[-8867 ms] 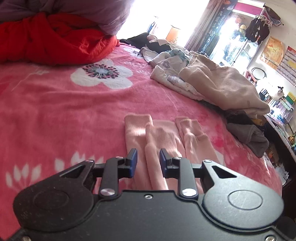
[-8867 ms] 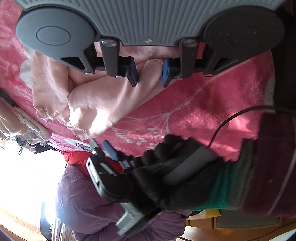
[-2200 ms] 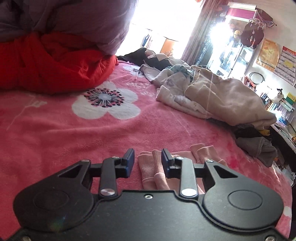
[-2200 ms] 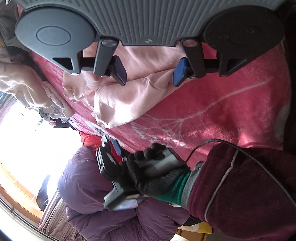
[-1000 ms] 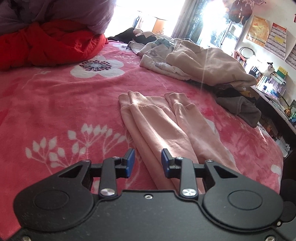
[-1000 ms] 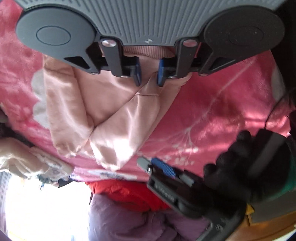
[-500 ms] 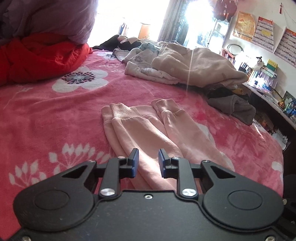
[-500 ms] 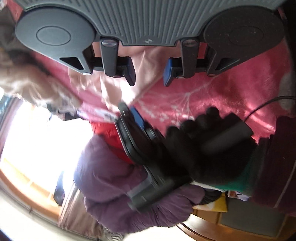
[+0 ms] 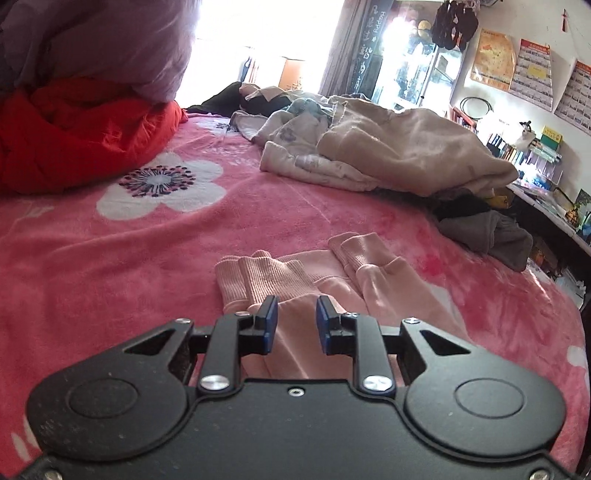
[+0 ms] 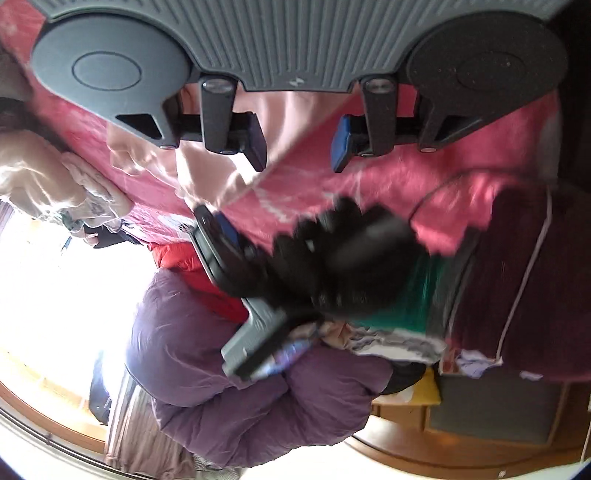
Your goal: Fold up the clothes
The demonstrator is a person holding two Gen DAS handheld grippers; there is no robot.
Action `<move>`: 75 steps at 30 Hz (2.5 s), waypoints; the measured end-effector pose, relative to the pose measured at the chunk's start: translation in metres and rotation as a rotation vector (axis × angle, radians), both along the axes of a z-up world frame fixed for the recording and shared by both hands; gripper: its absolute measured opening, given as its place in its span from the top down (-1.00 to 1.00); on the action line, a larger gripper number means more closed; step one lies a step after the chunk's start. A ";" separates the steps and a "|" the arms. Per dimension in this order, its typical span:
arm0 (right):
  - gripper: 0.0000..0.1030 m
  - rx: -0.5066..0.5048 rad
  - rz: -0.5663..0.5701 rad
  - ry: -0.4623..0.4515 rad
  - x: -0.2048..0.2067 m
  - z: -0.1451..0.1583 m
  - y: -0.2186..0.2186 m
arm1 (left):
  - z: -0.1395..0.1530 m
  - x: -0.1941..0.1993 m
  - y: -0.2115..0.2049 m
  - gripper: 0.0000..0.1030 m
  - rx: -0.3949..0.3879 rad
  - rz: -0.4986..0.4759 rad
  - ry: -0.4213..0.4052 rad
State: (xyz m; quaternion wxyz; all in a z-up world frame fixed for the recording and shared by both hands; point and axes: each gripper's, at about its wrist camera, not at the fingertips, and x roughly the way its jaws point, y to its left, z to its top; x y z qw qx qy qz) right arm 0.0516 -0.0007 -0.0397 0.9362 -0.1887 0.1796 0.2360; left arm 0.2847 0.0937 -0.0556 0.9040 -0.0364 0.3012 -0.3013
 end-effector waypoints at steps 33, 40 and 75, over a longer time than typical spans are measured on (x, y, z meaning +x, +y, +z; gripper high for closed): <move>0.01 -0.397 -0.072 -0.044 -0.072 -0.035 -0.130 | 0.008 -0.232 -0.016 -0.13 0.506 -0.015 -0.366; -0.25 -0.620 0.006 -0.032 -0.085 -0.063 -0.115 | -0.032 -0.289 -0.041 -0.24 0.927 -0.285 -0.542; -0.31 -0.623 0.018 -0.200 -0.075 -0.079 -0.098 | -0.068 -0.280 -0.066 0.01 1.110 -0.465 -0.697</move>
